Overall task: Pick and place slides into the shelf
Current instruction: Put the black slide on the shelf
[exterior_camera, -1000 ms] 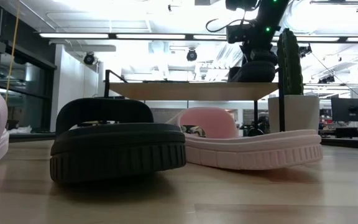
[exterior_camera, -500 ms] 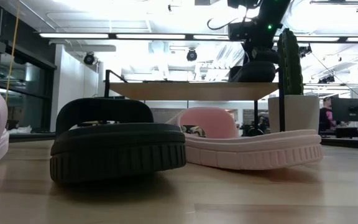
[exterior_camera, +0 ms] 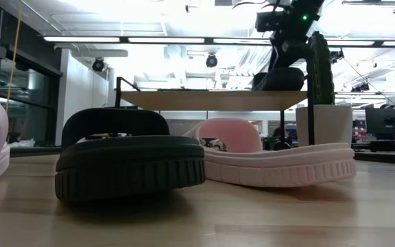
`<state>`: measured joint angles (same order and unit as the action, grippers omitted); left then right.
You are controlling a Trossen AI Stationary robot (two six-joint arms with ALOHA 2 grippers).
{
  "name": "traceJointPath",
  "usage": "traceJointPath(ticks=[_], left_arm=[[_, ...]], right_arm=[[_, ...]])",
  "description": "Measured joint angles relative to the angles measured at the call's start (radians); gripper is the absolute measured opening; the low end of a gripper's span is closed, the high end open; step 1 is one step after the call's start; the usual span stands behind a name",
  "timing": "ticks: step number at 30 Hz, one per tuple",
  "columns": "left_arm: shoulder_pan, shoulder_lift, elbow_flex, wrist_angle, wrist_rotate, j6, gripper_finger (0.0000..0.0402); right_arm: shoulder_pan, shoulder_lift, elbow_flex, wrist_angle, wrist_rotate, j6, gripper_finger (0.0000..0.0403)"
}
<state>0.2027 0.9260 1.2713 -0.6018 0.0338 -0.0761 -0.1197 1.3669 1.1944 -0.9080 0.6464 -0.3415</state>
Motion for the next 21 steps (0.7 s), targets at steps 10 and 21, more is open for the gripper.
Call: traceJointPath(ticks=[10,21], left_arm=[[0.000,0.000,0.000,0.002,0.000,0.000,0.0001],[0.000,0.000,0.000,0.002,0.000,0.000,0.0001]], right_arm=[[0.092,0.000,0.001,0.005,0.111,0.064,0.0115],[0.220,0.000,0.001,0.012,0.129,0.156,0.0115]])
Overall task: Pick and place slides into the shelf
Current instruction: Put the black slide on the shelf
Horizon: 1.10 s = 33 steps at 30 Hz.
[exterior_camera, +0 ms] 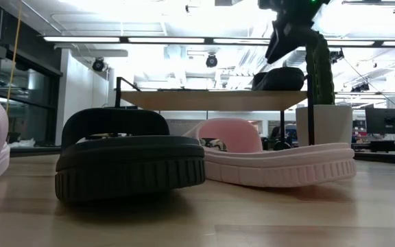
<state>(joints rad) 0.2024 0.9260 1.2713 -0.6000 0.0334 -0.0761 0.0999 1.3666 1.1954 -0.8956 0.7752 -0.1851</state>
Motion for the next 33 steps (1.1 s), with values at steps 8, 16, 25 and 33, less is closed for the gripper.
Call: traceJointPath(ticks=[8,16,25,33], left_arm=[[0.000,0.000,0.000,0.000,0.000,0.000,0.0001],[0.000,0.000,0.000,0.000,0.000,0.000,0.0001],[0.000,0.000,0.000,-0.008,0.000,0.000,0.0001],[0.000,0.002,-0.049,-0.060,0.093,-0.059,0.0001]], right_arm=[[0.126,0.000,0.000,0.113,-0.061,0.003,0.0115],[0.238,0.000,0.000,0.240,-0.096,-0.013,0.0115],[0.298,0.040,0.001,0.301,-0.095,-0.033,0.0115],[0.321,0.095,0.001,0.314,-0.085,0.007,0.0115]])
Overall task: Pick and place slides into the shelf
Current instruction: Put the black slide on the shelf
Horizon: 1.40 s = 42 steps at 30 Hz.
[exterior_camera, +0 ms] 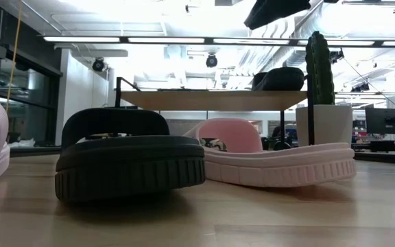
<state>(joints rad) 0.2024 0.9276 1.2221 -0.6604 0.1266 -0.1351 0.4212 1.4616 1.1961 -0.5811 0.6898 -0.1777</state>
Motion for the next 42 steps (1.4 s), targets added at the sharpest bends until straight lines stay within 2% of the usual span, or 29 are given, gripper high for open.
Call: traceJointPath(ticks=[6,17,25,29,33,42], left_arm=[[0.000,0.000,-0.077,-0.017,0.056,-0.087,0.0001],[0.000,0.000,-0.254,-0.018,0.062,-0.193,0.0001],[0.000,0.000,-0.338,0.034,0.179,-0.261,0.0001],[0.000,0.000,-0.365,0.040,0.188,-0.271,0.0007],[0.000,0.000,-0.412,0.038,0.208,-0.329,0.0037],[0.000,0.000,-0.529,0.124,0.242,-0.466,0.0149]], right_arm=[[0.017,-0.004,0.000,0.004,0.005,0.002,0.0115],[0.040,-0.005,0.000,0.003,-0.008,-0.014,0.0115],[0.040,-0.005,0.000,-0.005,-0.001,-0.014,0.0115],[0.040,-0.005,0.000,-0.005,0.001,-0.014,0.0115],[0.040,-0.004,0.000,-0.005,-0.016,-0.014,0.0115],[0.040,-0.004,0.000,-0.005,-0.019,-0.032,0.0115]])
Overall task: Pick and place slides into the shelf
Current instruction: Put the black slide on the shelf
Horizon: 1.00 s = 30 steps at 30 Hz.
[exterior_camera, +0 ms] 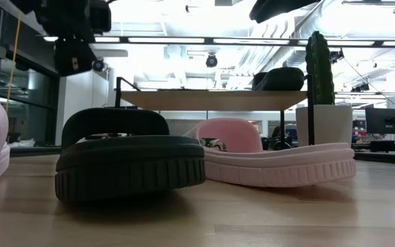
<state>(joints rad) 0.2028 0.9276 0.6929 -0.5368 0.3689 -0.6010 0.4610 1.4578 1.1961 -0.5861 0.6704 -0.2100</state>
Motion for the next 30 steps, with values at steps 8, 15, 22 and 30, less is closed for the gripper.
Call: traceJointPath(ticks=[8,15,22,30], left_arm=[[0.000,0.000,-0.129,0.203,0.067,-0.084,0.0210],[0.000,0.010,-0.193,0.272,0.077,-0.102,0.0208],[-0.015,0.083,-0.250,0.428,0.128,-0.147,0.0207],[-0.101,0.235,-0.249,0.561,0.127,-0.165,0.0205]], right_arm=[[0.000,0.000,0.000,0.000,-0.002,0.000,0.0115],[0.000,0.000,0.000,0.000,-0.025,0.003,0.0115],[0.000,0.000,0.000,0.007,-0.028,0.000,0.0115],[0.000,0.001,-0.001,0.000,-0.037,0.006,0.0115]])
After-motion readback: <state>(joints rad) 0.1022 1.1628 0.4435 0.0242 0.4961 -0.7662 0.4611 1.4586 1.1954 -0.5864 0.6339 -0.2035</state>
